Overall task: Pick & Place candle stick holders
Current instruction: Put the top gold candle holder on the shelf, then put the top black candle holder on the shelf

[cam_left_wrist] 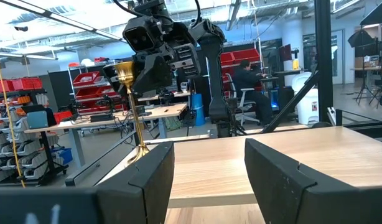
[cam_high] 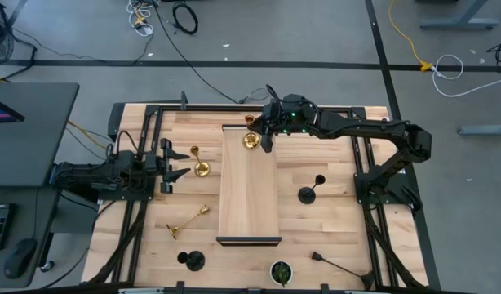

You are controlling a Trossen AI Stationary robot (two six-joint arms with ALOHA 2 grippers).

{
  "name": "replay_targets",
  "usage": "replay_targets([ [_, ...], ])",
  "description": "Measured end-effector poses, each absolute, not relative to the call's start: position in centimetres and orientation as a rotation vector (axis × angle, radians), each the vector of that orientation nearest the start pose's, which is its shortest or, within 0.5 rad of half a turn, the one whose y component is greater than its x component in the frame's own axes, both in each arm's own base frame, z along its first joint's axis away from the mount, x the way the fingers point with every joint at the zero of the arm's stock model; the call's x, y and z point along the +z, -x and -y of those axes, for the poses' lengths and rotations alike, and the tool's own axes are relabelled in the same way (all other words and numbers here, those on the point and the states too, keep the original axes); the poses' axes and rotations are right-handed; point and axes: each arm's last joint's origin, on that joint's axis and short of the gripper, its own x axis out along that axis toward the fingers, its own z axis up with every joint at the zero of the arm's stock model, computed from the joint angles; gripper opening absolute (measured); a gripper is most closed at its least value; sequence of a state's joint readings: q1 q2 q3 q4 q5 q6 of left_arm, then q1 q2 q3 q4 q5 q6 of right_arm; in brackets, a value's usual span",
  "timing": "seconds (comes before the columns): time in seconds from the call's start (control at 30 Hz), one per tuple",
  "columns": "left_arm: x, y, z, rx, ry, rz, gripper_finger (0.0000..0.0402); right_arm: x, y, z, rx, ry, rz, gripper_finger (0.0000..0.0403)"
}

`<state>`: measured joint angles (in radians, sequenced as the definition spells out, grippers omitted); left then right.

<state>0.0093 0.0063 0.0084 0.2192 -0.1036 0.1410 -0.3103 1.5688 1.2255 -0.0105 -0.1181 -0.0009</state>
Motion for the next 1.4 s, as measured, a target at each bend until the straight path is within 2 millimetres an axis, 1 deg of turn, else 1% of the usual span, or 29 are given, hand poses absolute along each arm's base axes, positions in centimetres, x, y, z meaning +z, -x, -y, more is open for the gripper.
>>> replay_targets([
  [0.1, 18.7, -9.5, -0.4, 0.127, -0.13, 0.213, 0.0197, 30.8, -34.4, 10.8, -0.217, -0.06, -0.352, 0.0092],
  [0.23, 18.7, -9.5, -0.4, 0.128, -0.13, 0.213, 0.0197, 30.8, -34.5, 10.6, -0.174, -0.07, -0.353, 0.0103],
  [0.47, 18.7, -9.5, -0.4, 0.127, -0.13, 0.213, 0.0197, 31.0, -34.3, 10.1, -0.144, -0.044, -0.361, 0.0138],
  [0.67, 18.7, -9.5, -0.4, 0.125, -0.13, 0.213, 0.0197, 31.6, -33.2, 10.1, -0.217, 0.001, -0.4, 0.0172],
  [0.83, 18.7, -9.5, -0.4, 0.125, -0.13, 0.213, 0.0197, 32.3, -32.1, 9.9, -0.264, 0.022, -0.44, 0.019],
  [0.93, 18.7, -9.5, -0.4, 0.125, -0.13, 0.213, 0.0197, 32.5, -31.1, 9.6, -0.258, 0.026, -0.491, 0.0195],
  [1.03, 18.7, -9.5, -0.4, 0.125, -0.13, 0.213, 0.0197, 32.6, -29.8, 9.1, -0.239, 0.045, -0.579, 0.0196],
  [1.2, 18.7, -9.5, -0.4, 0.125, -0.13, 0.213, 0.0197, 33.0, -26.8, 8.0, -0.245, 0.028, -0.74, 0.019],
  [1.4, 18.7, -9.5, -0.4, 0.124, -0.13, 0.213, 0.0197, 33.8, -22.9, 5.7, -0.226, -0.089, -0.883, 0.0174],
])
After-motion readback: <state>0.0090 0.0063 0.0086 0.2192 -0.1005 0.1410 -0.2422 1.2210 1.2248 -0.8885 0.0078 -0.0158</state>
